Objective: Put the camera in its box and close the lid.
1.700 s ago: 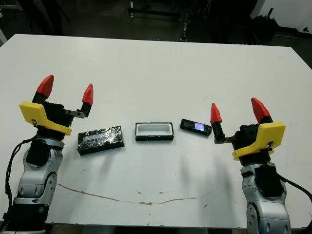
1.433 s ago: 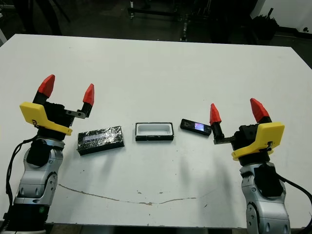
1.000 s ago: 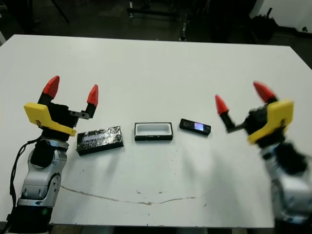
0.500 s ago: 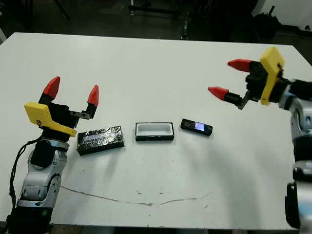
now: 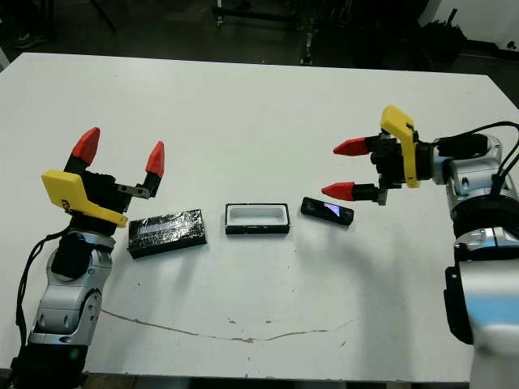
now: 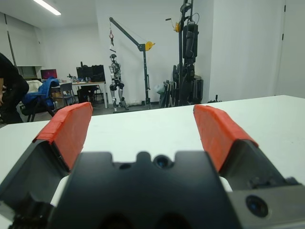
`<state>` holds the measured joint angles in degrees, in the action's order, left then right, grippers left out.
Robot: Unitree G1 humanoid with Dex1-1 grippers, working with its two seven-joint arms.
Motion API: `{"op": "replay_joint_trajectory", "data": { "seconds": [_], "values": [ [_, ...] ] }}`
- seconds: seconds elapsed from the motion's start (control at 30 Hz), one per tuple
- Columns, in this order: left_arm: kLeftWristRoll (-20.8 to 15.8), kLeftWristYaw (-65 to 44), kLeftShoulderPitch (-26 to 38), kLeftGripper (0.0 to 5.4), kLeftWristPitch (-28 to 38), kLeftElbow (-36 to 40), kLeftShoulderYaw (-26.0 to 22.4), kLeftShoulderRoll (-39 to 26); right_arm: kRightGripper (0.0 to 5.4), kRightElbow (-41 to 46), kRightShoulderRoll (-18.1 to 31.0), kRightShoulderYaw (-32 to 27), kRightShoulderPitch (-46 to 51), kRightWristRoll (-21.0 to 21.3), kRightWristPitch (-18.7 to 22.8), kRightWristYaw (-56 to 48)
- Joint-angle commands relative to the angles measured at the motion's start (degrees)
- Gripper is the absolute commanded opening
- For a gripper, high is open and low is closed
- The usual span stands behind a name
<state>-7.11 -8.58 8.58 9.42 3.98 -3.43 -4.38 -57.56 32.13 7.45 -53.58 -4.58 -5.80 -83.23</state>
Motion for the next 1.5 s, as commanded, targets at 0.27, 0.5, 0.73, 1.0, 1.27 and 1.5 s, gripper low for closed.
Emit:
{"op": "replay_joint_trajectory", "data": {
  "seconds": [0.27,0.5,0.73,1.0,1.27,1.5],
  "values": [
    [0.29,0.16,-0.91,5.4,-0.27,-0.65,-0.12,-0.15,5.37,2.29,-2.92,1.04,4.07,1.66,2.22,1.48],
    [0.17,0.17,-0.96,5.4,-0.33,-0.48,-0.18,-0.11,5.37,3.47,-2.84,2.46,6.14,3.81,0.82,2.6],
    [-0.03,0.0,-1.18,5.4,-0.85,-0.01,-0.04,-0.14,5.37,2.81,-3.0,3.03,7.44,4.54,-2.83,1.73],
    [0.44,0.01,-1.22,5.4,-0.37,-0.3,0.05,-0.27,5.37,0.85,-3.06,3.83,7.79,6.48,-0.56,3.91],
    [0.46,-0.21,-1.11,5.4,-0.19,-0.45,0.14,-0.31,5.37,-0.71,-2.76,4.17,8.32,7.55,-0.16,4.35],
    [0.47,-0.27,-1.12,5.4,-0.14,-0.51,0.15,-0.27,5.37,-1.52,-2.54,3.62,8.76,8.19,-0.74,5.67]
  ]
}}
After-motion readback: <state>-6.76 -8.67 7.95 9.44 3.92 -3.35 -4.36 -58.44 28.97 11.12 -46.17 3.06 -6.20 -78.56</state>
